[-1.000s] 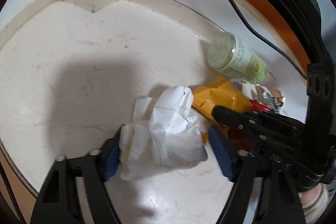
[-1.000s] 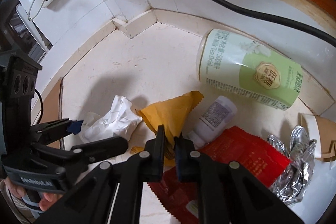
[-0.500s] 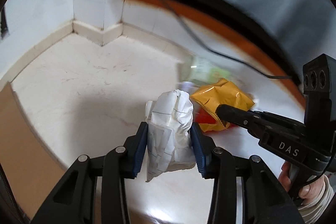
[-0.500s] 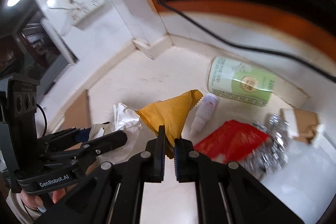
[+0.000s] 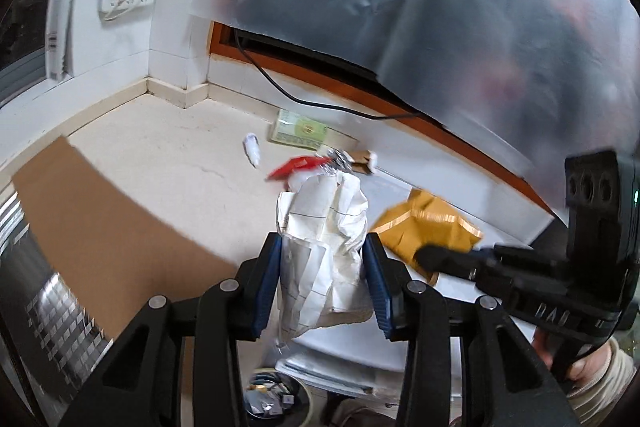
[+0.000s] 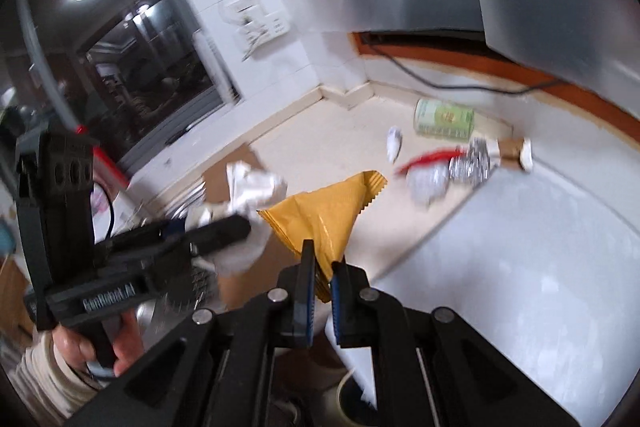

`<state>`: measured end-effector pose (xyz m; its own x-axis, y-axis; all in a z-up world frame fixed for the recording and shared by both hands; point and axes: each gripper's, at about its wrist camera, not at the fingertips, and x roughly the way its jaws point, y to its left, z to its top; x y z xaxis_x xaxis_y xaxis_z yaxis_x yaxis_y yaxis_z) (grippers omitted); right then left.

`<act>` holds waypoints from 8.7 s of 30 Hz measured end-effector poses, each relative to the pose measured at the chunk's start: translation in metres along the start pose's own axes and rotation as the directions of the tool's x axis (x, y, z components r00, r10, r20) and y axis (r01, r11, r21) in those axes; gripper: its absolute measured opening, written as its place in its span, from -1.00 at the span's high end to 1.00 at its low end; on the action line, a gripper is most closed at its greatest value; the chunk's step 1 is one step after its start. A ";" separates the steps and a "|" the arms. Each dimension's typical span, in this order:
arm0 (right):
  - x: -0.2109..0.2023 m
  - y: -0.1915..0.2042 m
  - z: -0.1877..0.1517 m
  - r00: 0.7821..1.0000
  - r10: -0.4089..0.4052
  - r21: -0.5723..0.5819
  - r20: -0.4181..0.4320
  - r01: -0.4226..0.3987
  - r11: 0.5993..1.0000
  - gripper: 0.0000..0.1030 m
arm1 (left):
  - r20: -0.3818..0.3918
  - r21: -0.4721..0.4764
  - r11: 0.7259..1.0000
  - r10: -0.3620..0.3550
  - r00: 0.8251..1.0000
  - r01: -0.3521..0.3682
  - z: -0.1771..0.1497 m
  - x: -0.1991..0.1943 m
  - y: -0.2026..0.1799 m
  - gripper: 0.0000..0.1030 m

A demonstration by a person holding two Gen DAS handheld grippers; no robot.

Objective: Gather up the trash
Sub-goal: 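Carry the tissue and yellow packet down over the floor bin with both tools, then open both tools to drop the tissue and packet into the bin, then raise both tools back up to the remaining trash on the counter, then approach the clear plastic bag ball with the left tool while the right tool approaches the foil ball, then grasp the plastic bag ball with the left tool while the right tool grasps the foil ball, then carry the plastic bag ball and foil ball down over the floor bin with both tools, then open both tools to drop the bag ball and foil ball into the bin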

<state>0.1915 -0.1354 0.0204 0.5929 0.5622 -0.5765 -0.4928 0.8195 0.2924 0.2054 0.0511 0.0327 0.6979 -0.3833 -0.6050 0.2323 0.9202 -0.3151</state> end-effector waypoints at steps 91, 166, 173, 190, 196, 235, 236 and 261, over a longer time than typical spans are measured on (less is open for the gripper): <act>0.245 -0.093 -0.342 0.822 -0.075 0.119 -0.565 0.171 0.978 0.12 | -0.486 -0.039 0.991 0.096 0.868 -0.131 -0.377 0.207 0.099 -0.62; 0.182 -0.237 0.097 0.986 -0.158 0.332 -0.061 0.169 0.928 0.10 | -0.181 -0.231 0.966 0.078 0.980 -0.119 0.048 0.305 0.029 0.07; 0.202 -0.244 0.094 0.990 -0.123 0.366 -0.062 0.137 0.920 0.23 | -0.152 -0.225 0.969 0.064 0.986 -0.098 0.045 0.289 0.032 0.17; 0.097 -0.181 0.048 0.979 -0.201 0.305 0.029 0.183 0.935 0.31 | -0.131 -0.202 0.979 -0.039 0.991 0.011 0.009 0.182 0.003 0.19; 0.038 -0.129 -0.001 0.985 -0.156 0.262 0.072 0.132 0.956 0.31 | -0.080 -0.133 0.991 -0.012 0.997 0.002 -0.025 0.112 -0.019 0.19; 0.110 -0.024 -0.287 0.949 -0.116 -0.050 -0.294 0.106 0.993 0.30 | -0.262 -0.075 0.994 0.062 0.963 -0.084 -0.326 0.106 0.036 0.19; 0.119 -0.027 -0.292 0.943 -0.115 -0.043 -0.314 0.107 0.993 0.30 | -0.285 -0.088 0.992 0.060 0.957 -0.088 -0.334 0.115 0.041 0.18; 0.254 -0.093 -0.343 0.833 -0.112 0.024 -0.541 0.149 0.989 0.28 | -0.533 -0.107 0.987 0.046 0.845 -0.121 -0.384 0.252 0.096 0.12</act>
<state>0.1691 -0.1065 -0.4151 0.2050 0.3167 -0.9261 -0.3833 0.8966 0.2217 0.1434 0.0126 -0.4311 0.2398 -0.3235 -0.9153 0.0723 0.9462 -0.3155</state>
